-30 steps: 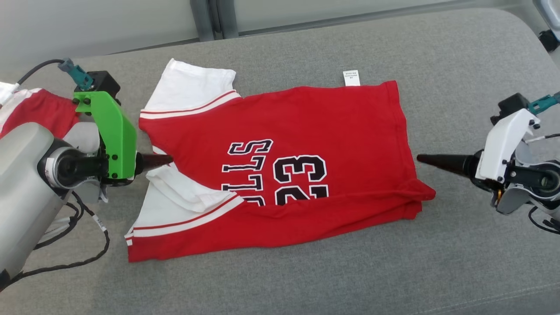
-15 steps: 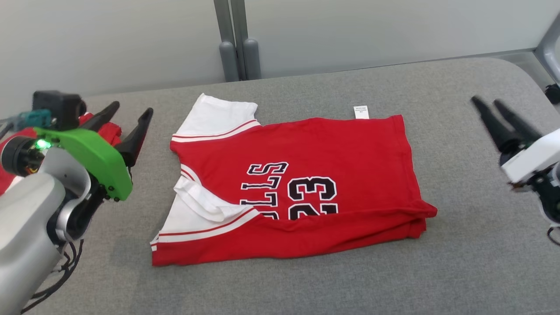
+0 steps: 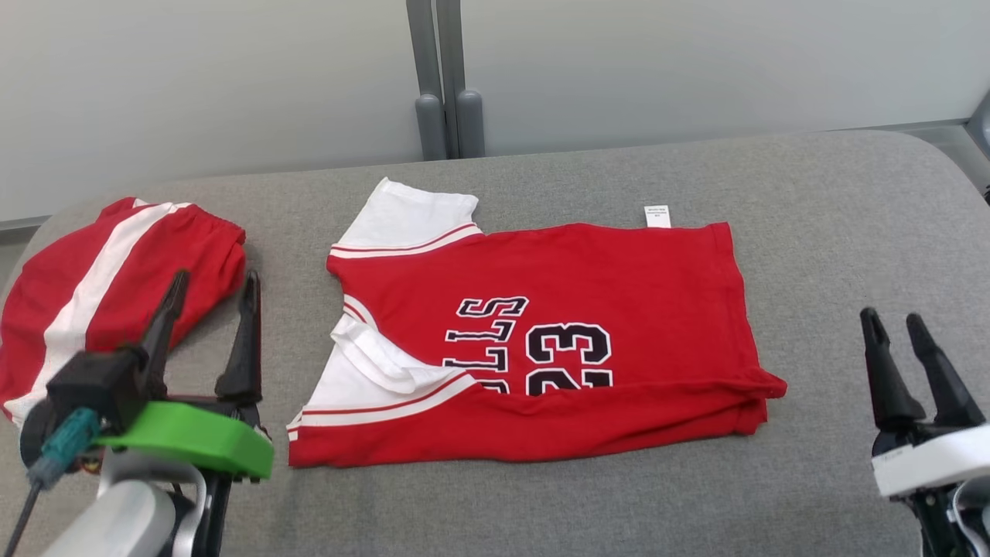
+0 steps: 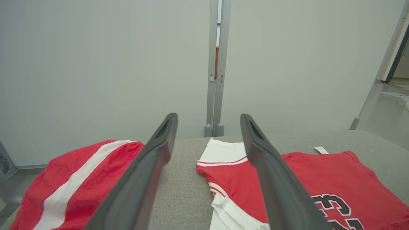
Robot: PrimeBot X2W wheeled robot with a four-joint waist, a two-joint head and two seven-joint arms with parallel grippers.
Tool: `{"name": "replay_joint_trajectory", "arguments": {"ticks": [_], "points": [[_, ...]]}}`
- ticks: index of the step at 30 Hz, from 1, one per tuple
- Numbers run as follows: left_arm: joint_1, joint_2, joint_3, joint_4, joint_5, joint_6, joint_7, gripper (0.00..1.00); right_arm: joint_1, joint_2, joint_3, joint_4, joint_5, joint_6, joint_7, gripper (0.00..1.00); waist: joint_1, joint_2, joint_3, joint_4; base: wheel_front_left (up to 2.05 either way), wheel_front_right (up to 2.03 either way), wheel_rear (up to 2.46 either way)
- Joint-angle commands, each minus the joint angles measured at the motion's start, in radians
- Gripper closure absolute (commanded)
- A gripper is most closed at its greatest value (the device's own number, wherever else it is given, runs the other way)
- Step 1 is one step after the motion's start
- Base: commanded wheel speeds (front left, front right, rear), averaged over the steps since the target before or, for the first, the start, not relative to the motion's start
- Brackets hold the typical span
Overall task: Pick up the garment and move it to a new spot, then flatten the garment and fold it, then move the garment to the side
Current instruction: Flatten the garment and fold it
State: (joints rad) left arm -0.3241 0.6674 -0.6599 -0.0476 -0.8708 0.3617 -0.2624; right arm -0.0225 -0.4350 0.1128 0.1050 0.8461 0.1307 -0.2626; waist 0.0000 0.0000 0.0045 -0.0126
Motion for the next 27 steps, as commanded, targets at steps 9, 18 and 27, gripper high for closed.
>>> {"name": "replay_joint_trajectory", "arguments": {"ticks": [9, 18, 27], "points": [[0.247, -0.122, 0.138, -0.012, 0.164, -0.075, -0.003, 0.00, 0.069, 0.036, 0.052, 0.062, -0.092, 0.000, 0.019, 0.00, 0.0000, 0.0000, 0.014, -0.002, 0.00, 0.00, 0.00], [0.206, -0.172, 0.079, 0.198, 0.072, -0.178, 0.107, 0.00, -0.105, 0.028, 0.228, 0.301, -0.102, 0.000, 0.155, 0.00, 0.0000, 0.0000, 0.049, -0.006, 0.00, 0.00, 0.00], [0.093, -0.237, 0.013, 0.434, 0.060, -0.260, 0.191, 0.00, -0.220, 0.044, 0.338, 0.467, -0.075, 0.000, 0.150, 0.00, 0.0000, 0.0000, 0.086, 0.002, 0.00, 0.00, 0.00]]}}
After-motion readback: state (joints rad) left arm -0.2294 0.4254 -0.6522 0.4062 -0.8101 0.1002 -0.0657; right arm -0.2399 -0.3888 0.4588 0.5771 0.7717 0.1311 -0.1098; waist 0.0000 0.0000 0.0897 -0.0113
